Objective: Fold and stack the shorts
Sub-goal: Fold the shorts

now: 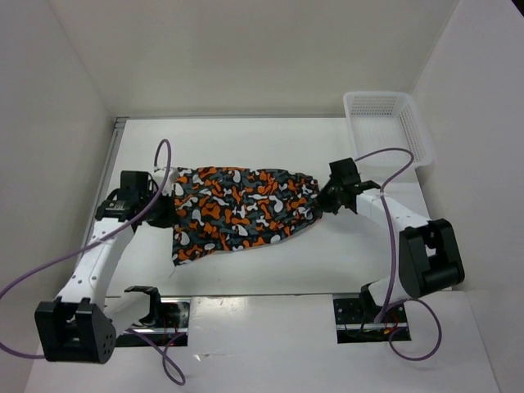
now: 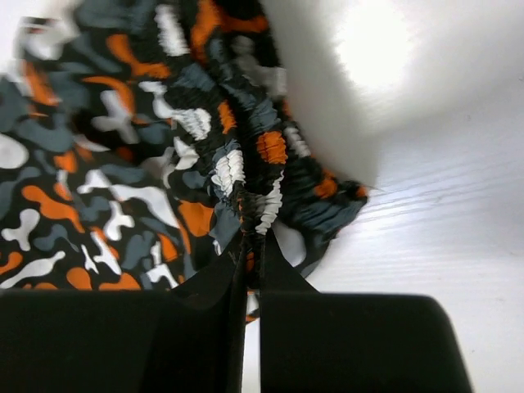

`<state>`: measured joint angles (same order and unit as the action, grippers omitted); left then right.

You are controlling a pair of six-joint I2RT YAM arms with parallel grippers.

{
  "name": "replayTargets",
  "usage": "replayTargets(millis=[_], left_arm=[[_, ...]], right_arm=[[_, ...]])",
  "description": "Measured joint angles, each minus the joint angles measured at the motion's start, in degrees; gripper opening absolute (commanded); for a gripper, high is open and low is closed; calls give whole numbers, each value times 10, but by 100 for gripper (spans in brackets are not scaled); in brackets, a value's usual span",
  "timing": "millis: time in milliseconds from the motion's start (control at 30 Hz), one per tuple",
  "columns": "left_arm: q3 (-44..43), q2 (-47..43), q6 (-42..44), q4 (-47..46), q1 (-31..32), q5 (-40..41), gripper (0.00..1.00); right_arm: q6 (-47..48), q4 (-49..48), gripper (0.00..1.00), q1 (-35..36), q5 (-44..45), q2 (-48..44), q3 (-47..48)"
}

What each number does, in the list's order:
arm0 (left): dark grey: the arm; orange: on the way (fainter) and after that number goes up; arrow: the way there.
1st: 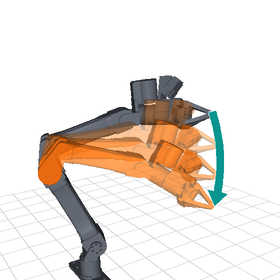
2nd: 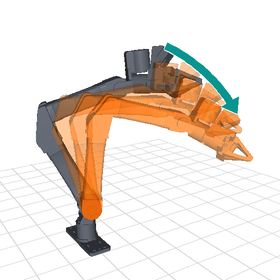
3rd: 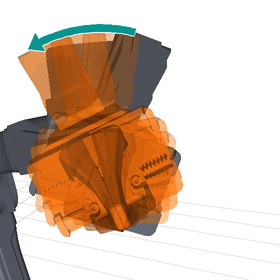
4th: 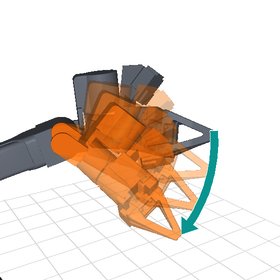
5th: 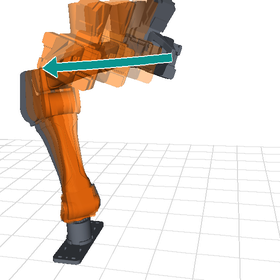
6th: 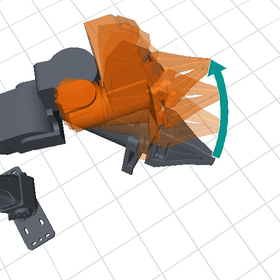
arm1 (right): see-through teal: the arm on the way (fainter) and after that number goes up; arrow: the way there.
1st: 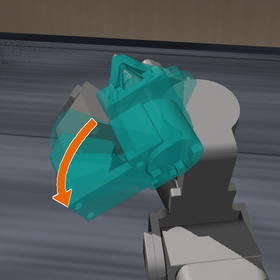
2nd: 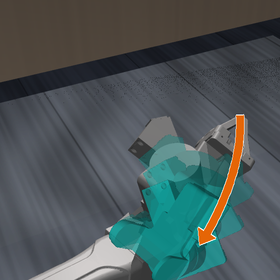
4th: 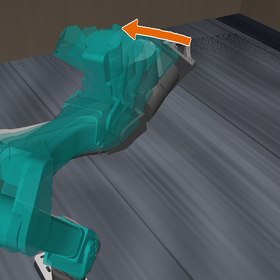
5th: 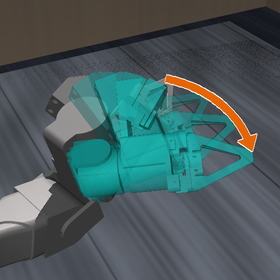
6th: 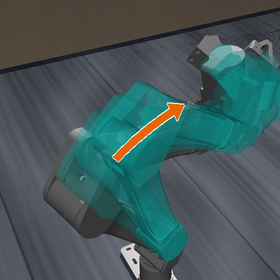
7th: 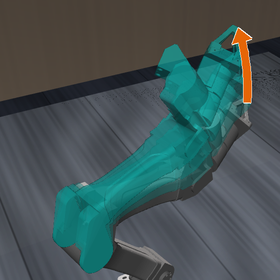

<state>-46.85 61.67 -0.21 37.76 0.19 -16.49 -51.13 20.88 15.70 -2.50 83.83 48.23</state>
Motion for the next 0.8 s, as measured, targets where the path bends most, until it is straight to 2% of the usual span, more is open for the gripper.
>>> replayTargets(millis=[233,500,533,567,600,633,700,767,800], left_arm=[[-30,-115,0,68,0,-53,0],[87,-222,0,140,1,-77,0],[101,-228,0,148,1,-76,10],[112,-233,-1,158,1,-74,58],[118,-236,3,163,2,-73,76],[122,-238,2,166,4,-71,86],[122,-235,1,169,5,-64,98],[108,-221,0,173,5,-51,99],[96,-209,0,172,6,-46,99]], right_arm=[[10,29,0,0,-1,-96,38],[3,70,0,-2,-5,-178,-11],[-1,77,4,-2,-6,-183,-23],[-3,84,12,-2,-8,-185,-34],[-7,89,21,-2,-10,-186,-42],[-11,94,42,-2,-10,-186,-48],[-17,107,69,-3,-12,-184,-53],[-19,111,85,-6,-12,-184,-53],[-20,113,85,-7,-10,-183,-53]])
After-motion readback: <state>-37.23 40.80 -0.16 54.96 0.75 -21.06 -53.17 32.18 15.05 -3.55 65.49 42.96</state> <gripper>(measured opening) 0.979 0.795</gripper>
